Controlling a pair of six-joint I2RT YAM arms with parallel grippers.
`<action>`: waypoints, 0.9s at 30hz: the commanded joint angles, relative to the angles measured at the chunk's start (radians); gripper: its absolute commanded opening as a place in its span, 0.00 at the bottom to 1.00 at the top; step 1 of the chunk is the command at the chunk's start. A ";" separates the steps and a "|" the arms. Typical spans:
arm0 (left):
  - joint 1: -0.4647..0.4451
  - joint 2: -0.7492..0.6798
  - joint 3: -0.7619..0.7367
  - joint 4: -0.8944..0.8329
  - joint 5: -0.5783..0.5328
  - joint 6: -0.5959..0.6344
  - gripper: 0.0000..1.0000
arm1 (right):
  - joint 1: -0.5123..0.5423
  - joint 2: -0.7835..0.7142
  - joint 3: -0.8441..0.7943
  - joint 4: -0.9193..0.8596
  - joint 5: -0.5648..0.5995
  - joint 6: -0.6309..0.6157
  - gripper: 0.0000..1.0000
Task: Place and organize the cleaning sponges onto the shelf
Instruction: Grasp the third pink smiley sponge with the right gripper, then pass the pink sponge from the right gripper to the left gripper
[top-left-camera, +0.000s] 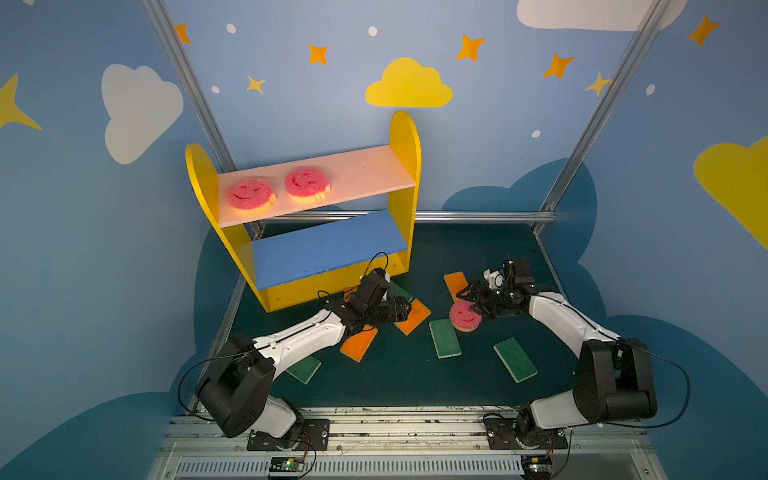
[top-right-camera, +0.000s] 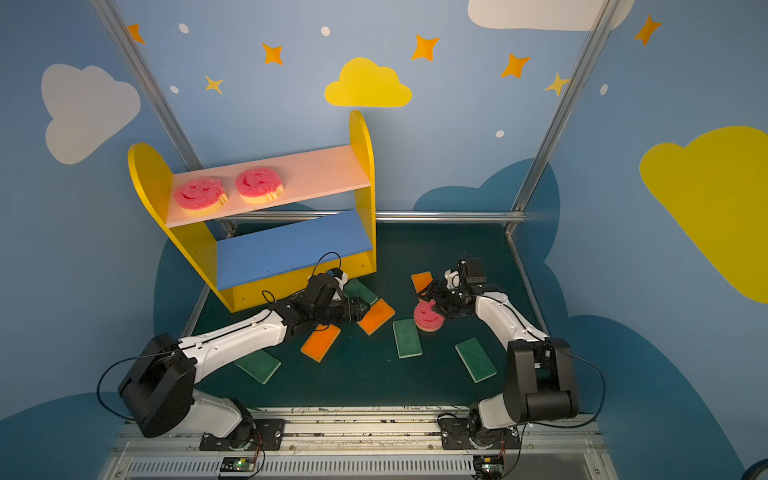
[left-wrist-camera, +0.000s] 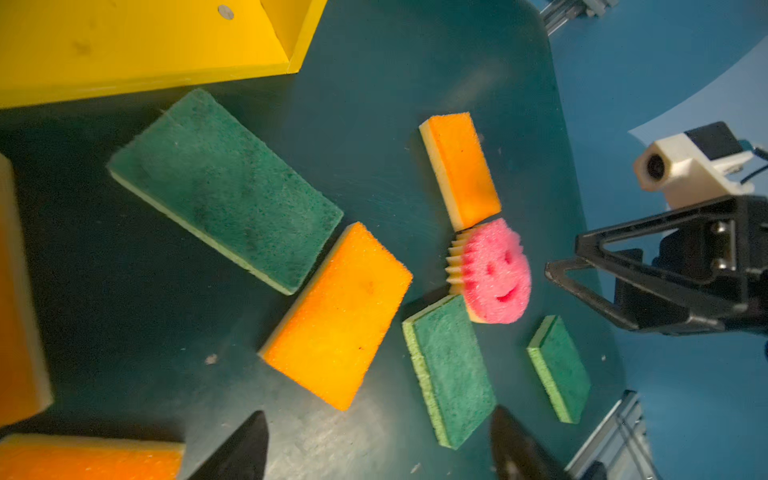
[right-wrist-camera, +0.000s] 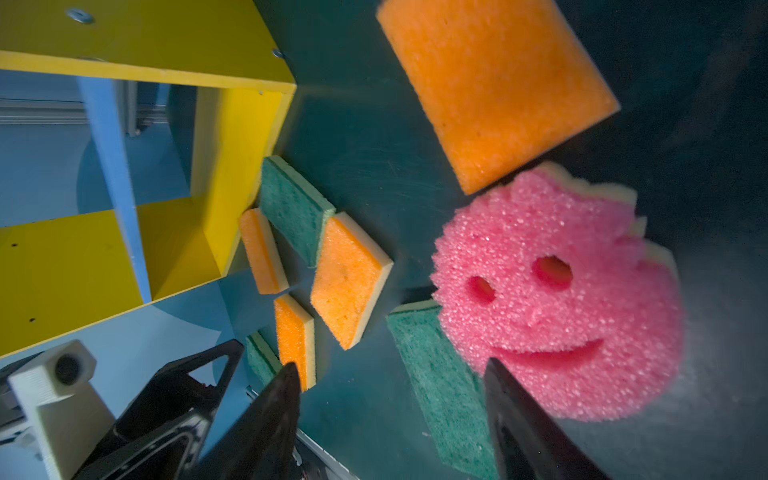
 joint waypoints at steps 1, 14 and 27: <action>-0.026 0.046 0.065 -0.023 0.013 0.033 0.71 | -0.035 -0.023 0.018 -0.082 -0.014 -0.038 0.65; -0.102 0.283 0.304 -0.068 0.071 0.064 0.67 | -0.121 -0.004 -0.051 -0.141 0.049 -0.101 0.61; -0.124 0.466 0.459 -0.061 0.124 0.048 0.67 | -0.101 0.093 -0.119 -0.069 0.069 -0.093 0.45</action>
